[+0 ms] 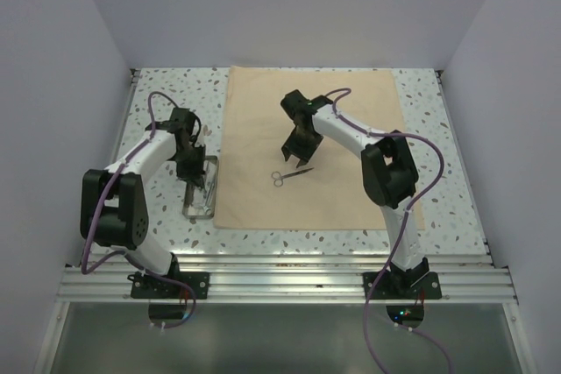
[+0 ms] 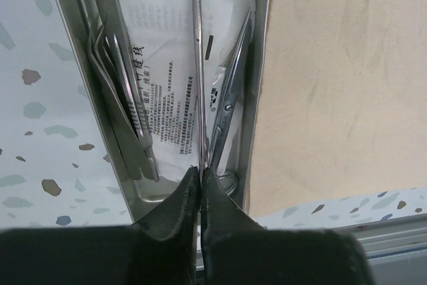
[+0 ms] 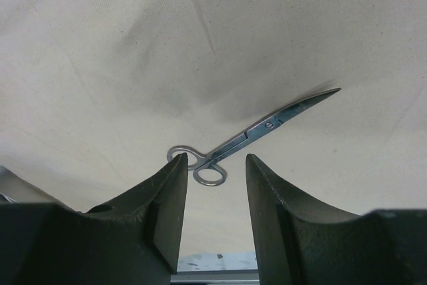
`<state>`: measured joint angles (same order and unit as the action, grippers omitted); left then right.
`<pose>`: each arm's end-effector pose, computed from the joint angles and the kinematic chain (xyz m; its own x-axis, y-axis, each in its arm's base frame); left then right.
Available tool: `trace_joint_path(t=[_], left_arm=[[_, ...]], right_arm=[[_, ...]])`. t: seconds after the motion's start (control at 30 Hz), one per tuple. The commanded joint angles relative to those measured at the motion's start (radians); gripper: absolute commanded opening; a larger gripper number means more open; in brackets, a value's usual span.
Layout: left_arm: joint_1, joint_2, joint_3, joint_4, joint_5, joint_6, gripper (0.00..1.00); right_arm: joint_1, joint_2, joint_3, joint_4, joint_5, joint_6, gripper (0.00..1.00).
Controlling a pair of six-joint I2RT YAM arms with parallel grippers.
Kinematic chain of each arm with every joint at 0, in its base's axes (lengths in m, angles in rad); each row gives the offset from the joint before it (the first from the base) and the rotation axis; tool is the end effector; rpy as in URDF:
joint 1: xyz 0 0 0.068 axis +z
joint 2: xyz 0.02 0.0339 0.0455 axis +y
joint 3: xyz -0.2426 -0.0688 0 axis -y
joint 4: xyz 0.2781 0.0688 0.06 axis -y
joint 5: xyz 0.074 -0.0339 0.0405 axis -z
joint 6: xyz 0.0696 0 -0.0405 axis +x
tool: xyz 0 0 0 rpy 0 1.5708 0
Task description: Prepare the surgical pack
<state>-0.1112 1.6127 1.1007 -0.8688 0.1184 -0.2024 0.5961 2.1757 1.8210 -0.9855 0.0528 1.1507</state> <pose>0.3261 -0.0447 0.1314 -0.9826 -0.0911 -0.1617 -0.0665 0.9862 -0.1516 0.3930 0.2622 0.1330 -0.8313 0.5378 -0.1401 0.5110 0.8388 0.1877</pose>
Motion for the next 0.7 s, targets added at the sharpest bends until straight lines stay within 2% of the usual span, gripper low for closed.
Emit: trace_joint_path(t=[0.0,0.4,0.43,0.5,0.53,0.6,0.67], left_arm=[[0.008,-0.030,0.014,-0.033,-0.003,-0.025,0.00],[0.010,-0.082,-0.024,-0.055,-0.036,-0.048,0.00],[0.008,-0.082,-0.028,-0.055,-0.043,-0.052,0.18],[0.010,-0.083,-0.033,-0.058,-0.065,-0.077,0.27],[0.010,-0.097,-0.032,-0.055,-0.092,-0.089,0.37],[0.013,-0.114,-0.021,-0.052,-0.115,-0.124,0.45],[0.015,-0.119,-0.007,-0.062,-0.117,-0.134,0.47]], right_arm=[[-0.012,-0.017,0.011,0.015,-0.008,-0.002,0.44],[-0.022,-0.042,-0.042,0.056,-0.033,-0.011,0.44],[-0.022,-0.042,-0.045,0.057,-0.033,-0.009,0.44],[-0.021,-0.042,-0.051,0.056,-0.033,-0.009,0.44],[-0.021,-0.043,-0.051,0.053,-0.033,-0.006,0.44],[-0.022,-0.044,-0.046,0.053,-0.025,-0.003,0.44],[-0.021,-0.044,-0.035,0.050,-0.013,-0.003,0.44]])
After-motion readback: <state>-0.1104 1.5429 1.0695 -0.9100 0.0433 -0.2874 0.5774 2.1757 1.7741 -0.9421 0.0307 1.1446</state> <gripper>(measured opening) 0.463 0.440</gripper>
